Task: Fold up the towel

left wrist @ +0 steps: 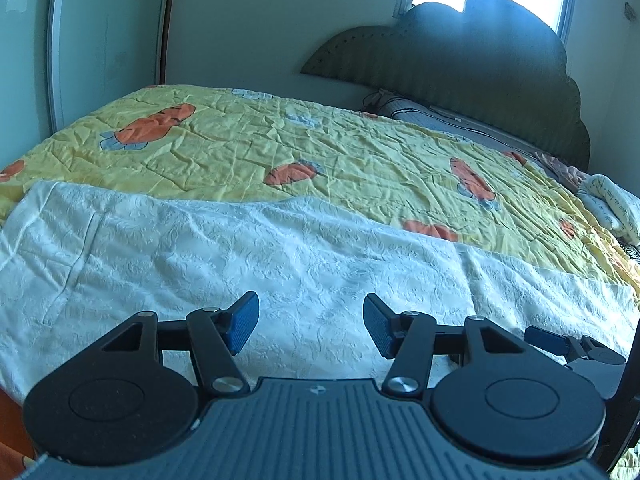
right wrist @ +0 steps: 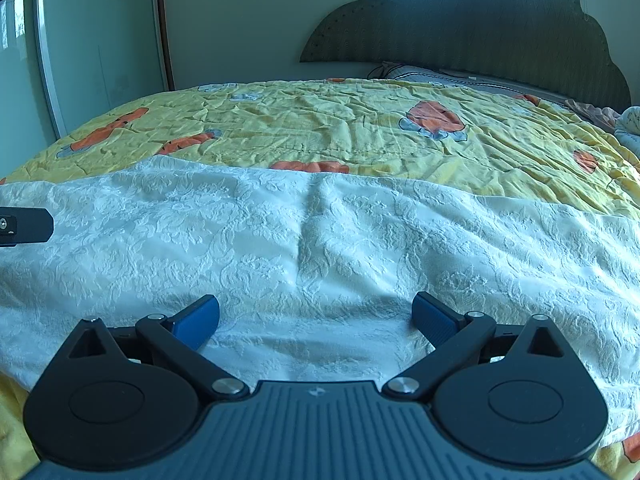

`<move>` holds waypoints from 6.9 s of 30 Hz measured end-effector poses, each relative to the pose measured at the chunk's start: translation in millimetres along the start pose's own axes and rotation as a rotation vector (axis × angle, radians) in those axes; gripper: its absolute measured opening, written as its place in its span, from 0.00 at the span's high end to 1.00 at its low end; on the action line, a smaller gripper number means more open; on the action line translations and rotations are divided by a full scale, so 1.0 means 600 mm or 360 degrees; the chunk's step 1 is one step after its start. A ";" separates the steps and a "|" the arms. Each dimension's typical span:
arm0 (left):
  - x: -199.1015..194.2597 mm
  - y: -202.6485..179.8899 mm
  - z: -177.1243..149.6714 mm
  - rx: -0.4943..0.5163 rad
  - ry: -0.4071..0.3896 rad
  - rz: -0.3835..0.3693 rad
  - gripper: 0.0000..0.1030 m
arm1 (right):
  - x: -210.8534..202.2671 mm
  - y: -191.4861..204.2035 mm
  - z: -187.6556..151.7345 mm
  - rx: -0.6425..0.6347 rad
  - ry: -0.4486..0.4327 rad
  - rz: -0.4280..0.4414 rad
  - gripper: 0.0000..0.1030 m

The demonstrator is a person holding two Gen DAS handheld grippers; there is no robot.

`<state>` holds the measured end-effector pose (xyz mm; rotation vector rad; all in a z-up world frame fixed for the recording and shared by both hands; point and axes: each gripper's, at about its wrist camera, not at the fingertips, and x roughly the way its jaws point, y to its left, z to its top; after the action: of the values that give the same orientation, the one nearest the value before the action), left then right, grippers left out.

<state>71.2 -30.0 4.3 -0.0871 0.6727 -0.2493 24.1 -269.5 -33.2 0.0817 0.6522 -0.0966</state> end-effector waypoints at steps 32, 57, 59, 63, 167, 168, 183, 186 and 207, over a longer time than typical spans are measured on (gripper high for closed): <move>-0.049 -0.028 0.009 0.0137 -0.0090 0.0045 0.32 | 0.003 -0.004 0.004 -0.0006 0.0010 0.0019 0.00; -0.004 -0.087 -0.010 0.0299 0.0050 -0.0063 0.32 | -0.181 -0.500 -0.124 0.1605 -0.0411 0.0019 0.00; -0.002 -0.091 -0.010 0.0312 0.0055 -0.0060 0.31 | -0.170 -0.516 -0.116 0.1649 -0.0410 0.0023 0.00; 0.005 -0.098 -0.012 0.0316 0.0066 -0.0044 0.31 | -0.166 -0.543 -0.127 0.1724 -0.0558 0.0135 0.00; 0.060 0.069 0.041 -0.0591 0.0563 -0.0719 0.39 | -0.103 0.201 -0.142 -0.1759 -0.0437 -0.0147 0.90; 0.062 0.068 0.037 -0.0620 0.0596 -0.0752 0.38 | -0.102 0.200 -0.140 -0.1742 -0.0438 -0.0123 0.92; 0.184 0.064 0.026 -0.1060 0.0712 -0.0821 0.97 | -0.154 0.130 -0.057 -0.1063 -0.0386 0.0345 0.94; 0.165 0.065 0.030 -0.0962 0.0595 -0.0796 0.99 | -0.136 0.137 -0.061 -0.1058 -0.0323 0.0376 0.94; 0.110 0.059 0.014 -0.0533 0.0425 -0.0497 0.81 | -0.142 0.081 -0.017 -0.0689 -0.0227 0.0700 0.90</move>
<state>133.4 -12.4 -34.7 -0.4887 0.9633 -0.4522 -43.9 -214.9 12.6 -0.1982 0.4888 0.4586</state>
